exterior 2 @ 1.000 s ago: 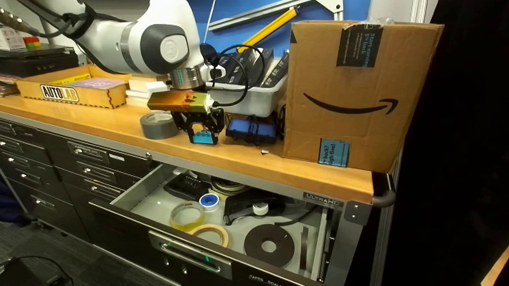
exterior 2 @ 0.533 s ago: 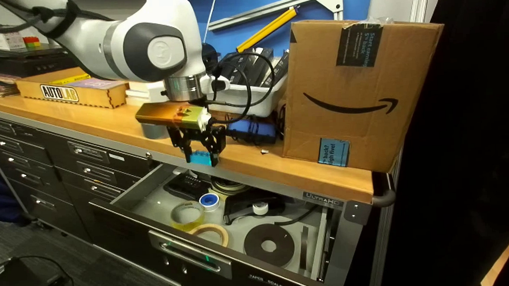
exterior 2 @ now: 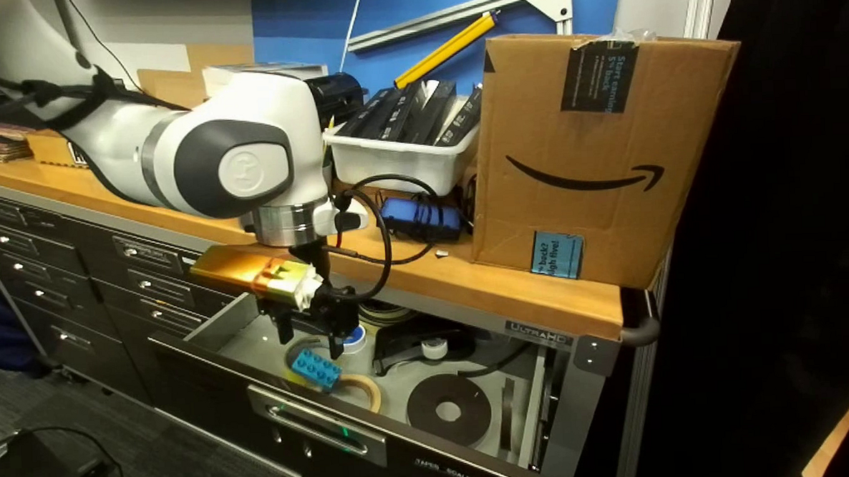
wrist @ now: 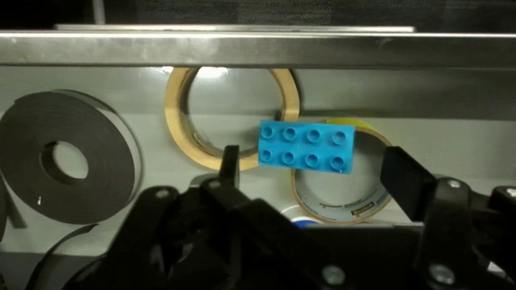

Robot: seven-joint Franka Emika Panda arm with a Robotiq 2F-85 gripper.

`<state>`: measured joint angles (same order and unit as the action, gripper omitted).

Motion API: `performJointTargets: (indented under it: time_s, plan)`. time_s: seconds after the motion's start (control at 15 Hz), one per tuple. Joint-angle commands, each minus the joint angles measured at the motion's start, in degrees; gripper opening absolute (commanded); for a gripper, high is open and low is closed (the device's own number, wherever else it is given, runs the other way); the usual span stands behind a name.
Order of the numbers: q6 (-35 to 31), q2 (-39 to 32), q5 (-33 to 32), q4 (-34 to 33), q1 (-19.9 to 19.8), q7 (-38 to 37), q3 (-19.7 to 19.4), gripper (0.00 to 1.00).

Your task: Pick up the blue object from the counter and put it in the open drawer and close it

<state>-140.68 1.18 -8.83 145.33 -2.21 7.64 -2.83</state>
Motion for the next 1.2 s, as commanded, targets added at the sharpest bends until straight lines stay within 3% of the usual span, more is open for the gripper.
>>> performJointTargets:
  time_s: [0.0,0.27,0.47,0.73,0.93,1.13]
  plan:
    - [2.63,6.16,-1.48,3.93,-1.87,3.26,-1.72,1.0]
    - [11.95,6.93,-6.8,4.45,-3.9,5.75,-3.52,1.0]
    - [13.74,4.22,-8.63,5.56,-3.83,6.19,-3.39,1.0]
    - [5.36,0.02,-13.14,8.22,-2.9,-1.78,-1.69,1.0]
    - [-4.51,-3.31,-20.81,8.19,-1.52,-15.33,-0.19,1.0]
    - [-8.37,-5.12,-29.17,5.43,0.35,-28.06,0.34,1.0]
